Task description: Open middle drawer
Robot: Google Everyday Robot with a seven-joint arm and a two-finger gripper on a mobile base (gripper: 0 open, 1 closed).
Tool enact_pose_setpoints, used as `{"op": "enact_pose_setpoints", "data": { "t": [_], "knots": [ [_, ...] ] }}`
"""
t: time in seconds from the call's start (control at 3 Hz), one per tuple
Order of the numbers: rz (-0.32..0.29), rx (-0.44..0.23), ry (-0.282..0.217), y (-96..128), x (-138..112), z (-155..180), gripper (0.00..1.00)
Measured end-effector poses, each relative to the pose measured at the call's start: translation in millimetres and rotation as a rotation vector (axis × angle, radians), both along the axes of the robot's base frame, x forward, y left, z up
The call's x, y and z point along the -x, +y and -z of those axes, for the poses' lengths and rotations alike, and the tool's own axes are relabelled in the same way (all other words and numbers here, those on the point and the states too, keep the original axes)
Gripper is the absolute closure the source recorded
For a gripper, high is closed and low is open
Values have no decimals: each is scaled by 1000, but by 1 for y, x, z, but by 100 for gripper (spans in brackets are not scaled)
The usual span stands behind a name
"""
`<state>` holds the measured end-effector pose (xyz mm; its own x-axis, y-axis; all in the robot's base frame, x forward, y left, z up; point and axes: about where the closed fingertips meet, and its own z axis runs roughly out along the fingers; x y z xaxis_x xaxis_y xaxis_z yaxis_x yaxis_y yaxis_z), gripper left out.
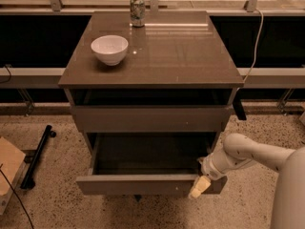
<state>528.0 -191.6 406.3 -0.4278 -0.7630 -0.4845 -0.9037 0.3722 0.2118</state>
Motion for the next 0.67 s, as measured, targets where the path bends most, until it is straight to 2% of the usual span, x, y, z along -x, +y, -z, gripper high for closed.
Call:
{"op": "enact_pose_setpoints", "data": {
  "t": [0.33,0.67],
  "knots": [
    [-16,9,14,1,2,1,0],
    [-50,35,52,2,22,2,0]
  ]
}}
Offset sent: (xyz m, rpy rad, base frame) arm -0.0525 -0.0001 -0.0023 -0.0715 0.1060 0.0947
